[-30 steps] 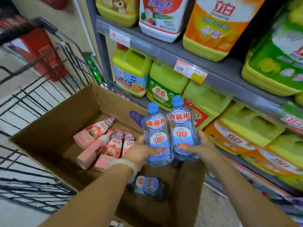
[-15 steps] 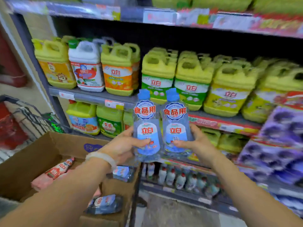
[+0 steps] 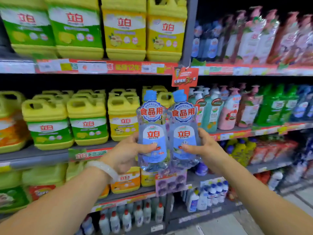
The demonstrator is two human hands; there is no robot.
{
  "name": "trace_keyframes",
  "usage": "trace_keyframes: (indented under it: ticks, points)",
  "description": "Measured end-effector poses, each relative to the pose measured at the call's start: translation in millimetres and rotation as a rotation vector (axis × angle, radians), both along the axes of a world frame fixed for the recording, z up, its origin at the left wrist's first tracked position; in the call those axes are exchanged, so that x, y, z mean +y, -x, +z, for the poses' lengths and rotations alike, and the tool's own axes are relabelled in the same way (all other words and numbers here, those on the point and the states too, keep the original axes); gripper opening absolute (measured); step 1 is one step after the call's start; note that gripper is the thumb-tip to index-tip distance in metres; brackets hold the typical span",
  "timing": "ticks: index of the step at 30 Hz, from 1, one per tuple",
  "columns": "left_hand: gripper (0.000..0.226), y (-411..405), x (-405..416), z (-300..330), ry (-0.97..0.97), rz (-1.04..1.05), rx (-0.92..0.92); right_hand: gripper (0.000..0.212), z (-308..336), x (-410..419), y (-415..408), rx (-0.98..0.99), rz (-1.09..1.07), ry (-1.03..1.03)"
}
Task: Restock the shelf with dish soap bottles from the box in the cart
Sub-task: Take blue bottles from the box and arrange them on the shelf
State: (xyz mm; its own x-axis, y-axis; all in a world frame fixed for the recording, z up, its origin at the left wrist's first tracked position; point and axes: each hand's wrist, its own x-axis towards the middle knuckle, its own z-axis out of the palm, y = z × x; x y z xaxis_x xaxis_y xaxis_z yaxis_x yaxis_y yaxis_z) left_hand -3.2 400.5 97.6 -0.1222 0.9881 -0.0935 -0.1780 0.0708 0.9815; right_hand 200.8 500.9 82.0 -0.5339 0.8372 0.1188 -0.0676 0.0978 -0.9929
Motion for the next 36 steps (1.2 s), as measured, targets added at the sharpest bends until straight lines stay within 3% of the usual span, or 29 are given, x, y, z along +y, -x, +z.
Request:
trace_keyframes:
  ticks: [8, 13, 19, 23, 30, 36]
  points:
    - [0.019, -70, 135, 61, -0.107, -0.093, 0.021, 0.047, 42, 99, -72, 0.123, -0.213, -0.055]
    - [0.022, -86, 231, 121, -0.250, -0.115, 0.128, 0.061, 101, 183, -86, 0.163, -0.283, -0.163]
    - [0.010, -96, 324, 207, -0.405, -0.089, 0.214, 0.033, 191, 270, -91, 0.197, -0.277, -0.337]
    - [0.020, -102, 379, 246, -0.415, -0.032, 0.282, 0.056, 229, 322, -92, 0.186, -0.285, -0.396]
    - [0.028, -103, 449, 269, -0.312, 0.087, 0.288, 0.039, 253, 429, -64, 0.175, -0.302, -0.399]
    - [0.025, -97, 500, 258, -0.147, 0.221, 0.351, 0.044, 235, 498, -47, 0.141, -0.218, -0.328]
